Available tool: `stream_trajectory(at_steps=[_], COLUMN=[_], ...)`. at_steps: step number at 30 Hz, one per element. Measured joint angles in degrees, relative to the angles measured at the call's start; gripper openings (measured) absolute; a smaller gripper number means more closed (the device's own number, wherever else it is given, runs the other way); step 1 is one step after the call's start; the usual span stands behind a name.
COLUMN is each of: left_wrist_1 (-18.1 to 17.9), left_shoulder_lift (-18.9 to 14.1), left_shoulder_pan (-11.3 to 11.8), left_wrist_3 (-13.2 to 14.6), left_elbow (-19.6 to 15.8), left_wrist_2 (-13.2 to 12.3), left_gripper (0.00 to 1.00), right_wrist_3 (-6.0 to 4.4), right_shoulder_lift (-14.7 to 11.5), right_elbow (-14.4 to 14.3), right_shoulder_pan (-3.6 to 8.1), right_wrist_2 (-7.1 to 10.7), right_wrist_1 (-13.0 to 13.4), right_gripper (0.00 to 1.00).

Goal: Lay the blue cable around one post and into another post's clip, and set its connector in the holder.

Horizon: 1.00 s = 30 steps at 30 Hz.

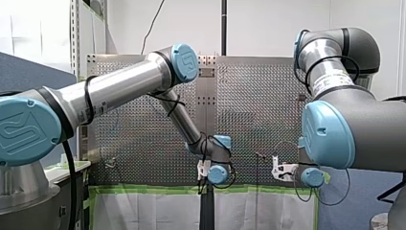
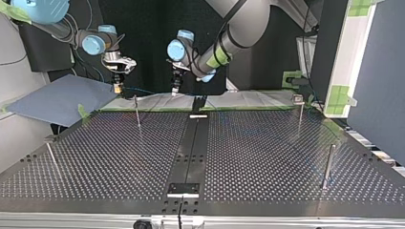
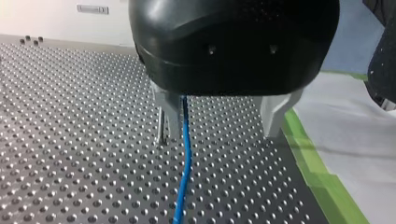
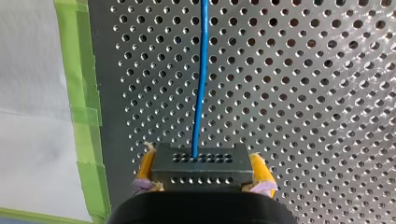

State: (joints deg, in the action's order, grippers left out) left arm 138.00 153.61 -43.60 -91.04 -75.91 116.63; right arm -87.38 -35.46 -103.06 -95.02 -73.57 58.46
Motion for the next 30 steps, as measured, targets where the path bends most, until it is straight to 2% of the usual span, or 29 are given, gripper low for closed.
stream_trajectory(at_steps=[2, 3, 4, 9, 10, 11, 13, 14, 18, 30], left_wrist_1=[0.0, 0.0, 0.0, 0.1, 0.1, 0.2, 0.1, 0.1, 0.0, -0.3], left_shoulder_lift=[0.0, 0.0, 0.0, 0.0, 0.0, 0.0, 0.0, 0.0, 0.0, 0.0], left_shoulder_pan=[-0.1, -0.1, -0.1, 0.0, 0.0, 0.0, 0.0, 0.0, 0.1, 0.2], left_wrist_3=[0.0, 0.0, 0.1, 0.2, 0.2, 0.2, 0.2, 0.2, -0.1, -1.3], left_elbow=[0.0, 0.0, 0.0, 0.0, 0.0, 0.0, 0.0, 0.0, 0.0, 0.0], left_wrist_2=[-0.2, -0.3, -0.2, -0.1, -0.1, 0.0, 0.3, 0.5, 1.2, 1.1], left_gripper=[0.25, 0.25, 0.2, 0.2, 0.16, 0.07, 0.07, 0.03, 0.03, 0.01], right_wrist_3=[0.0, 0.0, 0.0, 0.0, 0.0, 0.0, 0.0, 0.0, 0.1, 0.21], right_shoulder_lift=[0.0, 0.0, 0.0, 0.0, 0.0, 0.0, 0.0, 0.0, 0.0, 0.1], right_elbow=[0.0, 0.0, 0.0, 0.0, 0.0, 0.0, 0.0, 0.0, 0.0, 0.0], right_shoulder_pan=[-0.02, -0.05, -0.07, -0.22, -0.24, -0.26, -0.28, -0.29, -0.35, -0.57], right_wrist_2=[0.0, 0.0, 0.0, 0.0, 0.0, 0.0, 0.0, 0.0, 0.01, 0.0], right_wrist_1=[0.0, 0.0, 0.0, 0.0, 0.0, 0.0, 0.0, 0.0, -0.1, -0.2], right_gripper=[0.0, 0.0, 0.0, 0.0, 0.0, 0.0, 0.0, 0.0, 0.0, 0.0])
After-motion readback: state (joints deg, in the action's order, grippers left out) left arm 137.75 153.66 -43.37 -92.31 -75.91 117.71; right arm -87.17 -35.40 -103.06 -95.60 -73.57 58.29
